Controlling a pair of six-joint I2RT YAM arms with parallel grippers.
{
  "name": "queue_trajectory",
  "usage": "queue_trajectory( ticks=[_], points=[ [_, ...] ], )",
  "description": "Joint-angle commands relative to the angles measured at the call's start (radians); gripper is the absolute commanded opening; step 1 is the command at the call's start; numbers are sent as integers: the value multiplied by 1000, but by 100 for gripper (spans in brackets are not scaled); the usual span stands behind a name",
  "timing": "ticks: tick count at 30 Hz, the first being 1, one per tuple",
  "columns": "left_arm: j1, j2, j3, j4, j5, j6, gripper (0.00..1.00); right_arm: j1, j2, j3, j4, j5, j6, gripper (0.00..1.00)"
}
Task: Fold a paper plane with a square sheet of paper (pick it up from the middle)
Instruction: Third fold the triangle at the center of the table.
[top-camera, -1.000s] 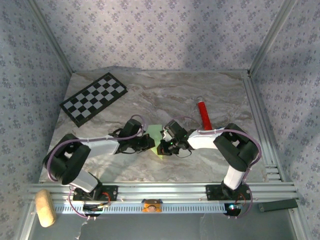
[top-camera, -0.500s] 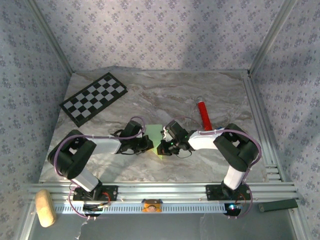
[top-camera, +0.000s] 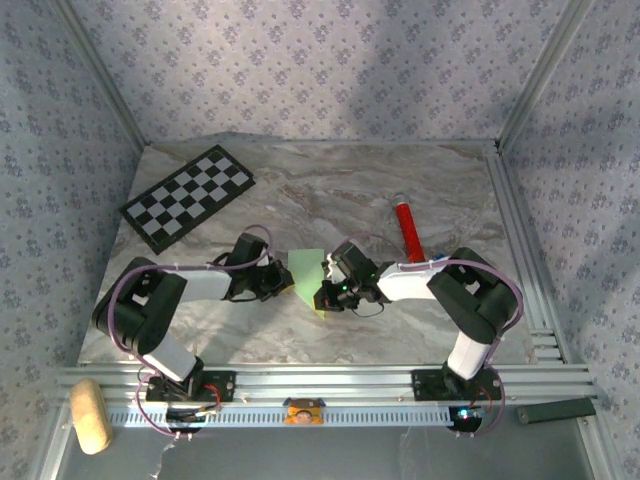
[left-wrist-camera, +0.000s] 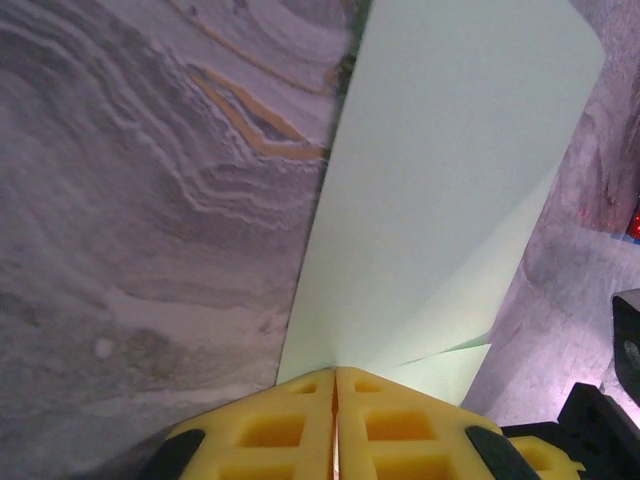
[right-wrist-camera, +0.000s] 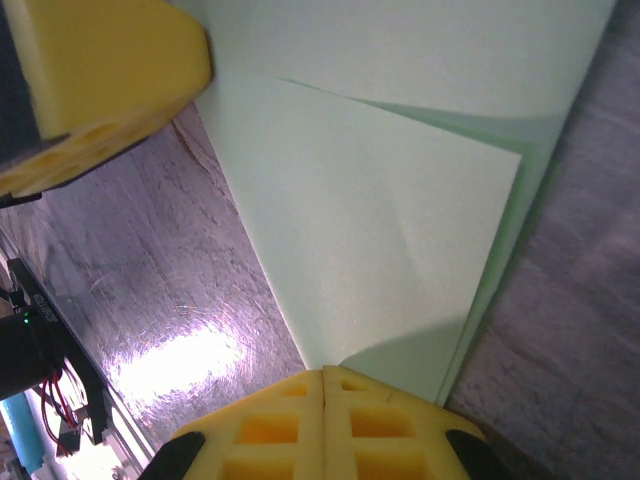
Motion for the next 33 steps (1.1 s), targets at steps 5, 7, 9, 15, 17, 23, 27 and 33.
queue_trajectory(
  ticks=[5, 7, 9, 15, 17, 23, 27, 33],
  points=[
    [75, 16, -13, -103, -75, 50, 8, -2, 28, -62, -142, 65, -1, 5],
    [87, 6, -9, -107, -65, 54, 8, -2, 27, -63, -138, 61, -3, 5],
    [91, -7, 7, -123, -52, 62, 8, -3, 30, -62, -137, 55, -5, 5],
    [87, -103, 15, -156, -50, 57, 10, -12, 30, -54, -137, 45, -18, 5],
    [83, -146, 15, -170, -53, 63, 12, -16, 32, -51, -139, 40, -21, 5],
    [17, -223, 18, -173, -57, 87, 14, -19, 32, -39, -152, 41, -26, 5],
    [-40, -169, 46, -137, -21, 110, 14, -19, 30, -37, -155, 42, -26, 5],
    [-65, -43, 91, -95, 11, 127, 13, -19, 24, -35, -152, 44, -24, 6]
  ],
)
